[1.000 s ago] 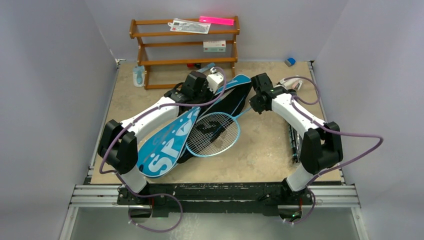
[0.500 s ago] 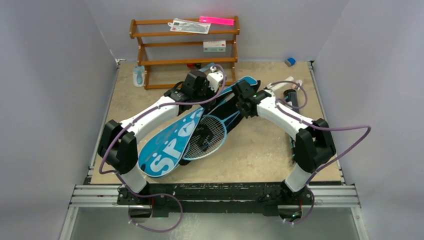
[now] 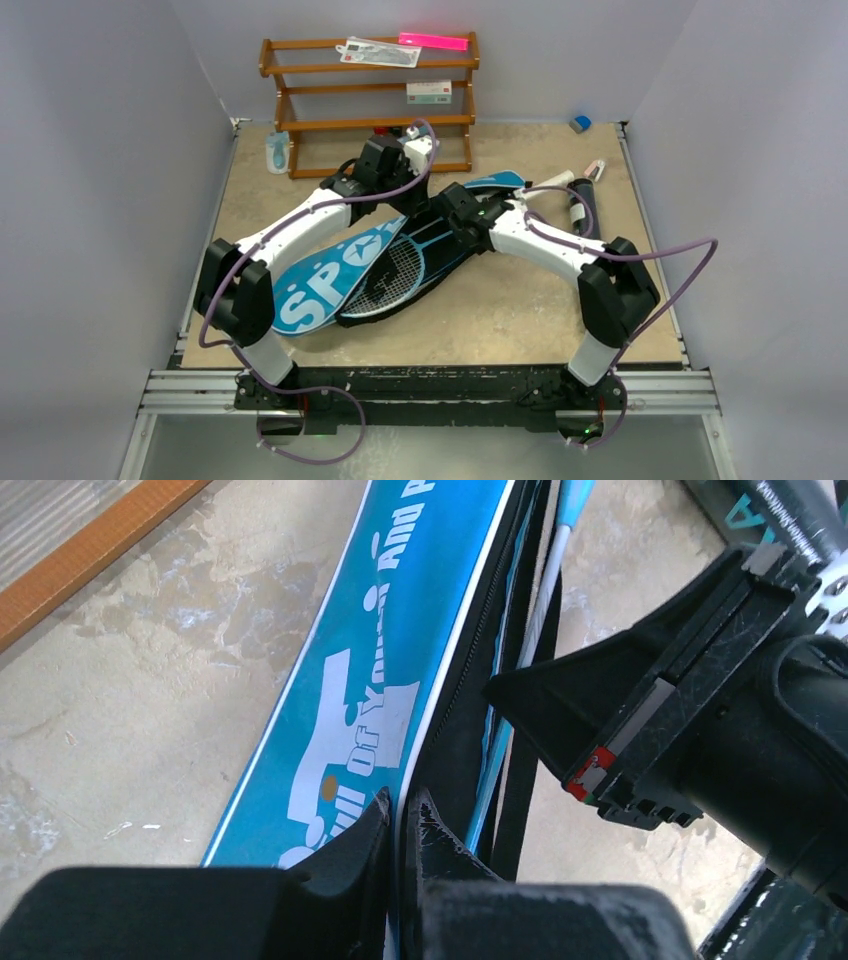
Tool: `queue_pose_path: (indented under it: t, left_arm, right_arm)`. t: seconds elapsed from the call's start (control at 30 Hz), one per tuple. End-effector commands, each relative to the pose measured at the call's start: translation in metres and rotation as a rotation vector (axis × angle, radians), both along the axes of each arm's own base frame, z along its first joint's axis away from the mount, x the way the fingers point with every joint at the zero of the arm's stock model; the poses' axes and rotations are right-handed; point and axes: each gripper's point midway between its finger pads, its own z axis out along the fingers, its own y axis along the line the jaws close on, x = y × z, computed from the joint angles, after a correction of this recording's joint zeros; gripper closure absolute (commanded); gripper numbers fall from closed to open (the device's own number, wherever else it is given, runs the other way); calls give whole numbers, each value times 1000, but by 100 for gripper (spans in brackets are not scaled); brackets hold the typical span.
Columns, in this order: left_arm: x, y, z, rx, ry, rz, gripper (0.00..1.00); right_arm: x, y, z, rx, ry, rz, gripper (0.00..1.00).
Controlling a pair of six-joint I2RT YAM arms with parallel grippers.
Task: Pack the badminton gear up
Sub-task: Place the racket in the racket bag.
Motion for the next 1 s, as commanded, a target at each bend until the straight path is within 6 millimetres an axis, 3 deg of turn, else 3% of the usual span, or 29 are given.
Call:
queue_pose_path:
  t: [0.0,0.13,0.23,0.4,0.6,0.97]
  left_arm:
    - [16,-18,65,-212,-85,-5,100]
    - [19,-16,59,-191,-83,4,100]
    - [19,-17,58,-201,-72,3,100]
    - [18,-22,60,-242,-50,-3,100]
    - [16,-27,64,-304,-6,-32,100]
    - [23,-26,65,-449,126,-53,100]
  right_arm:
    - [-1,-27,15,-35,-33,-160,100]
    - [0,-62,19,-60,0,-291,100]
    - [12,-57,21,-28,-50,-284,100]
    - [11,-31,9,0,-42,-254,100]
    - [17,9,11,45,-133,-123,100]
    - [10,59,10,102,-254,3,100]
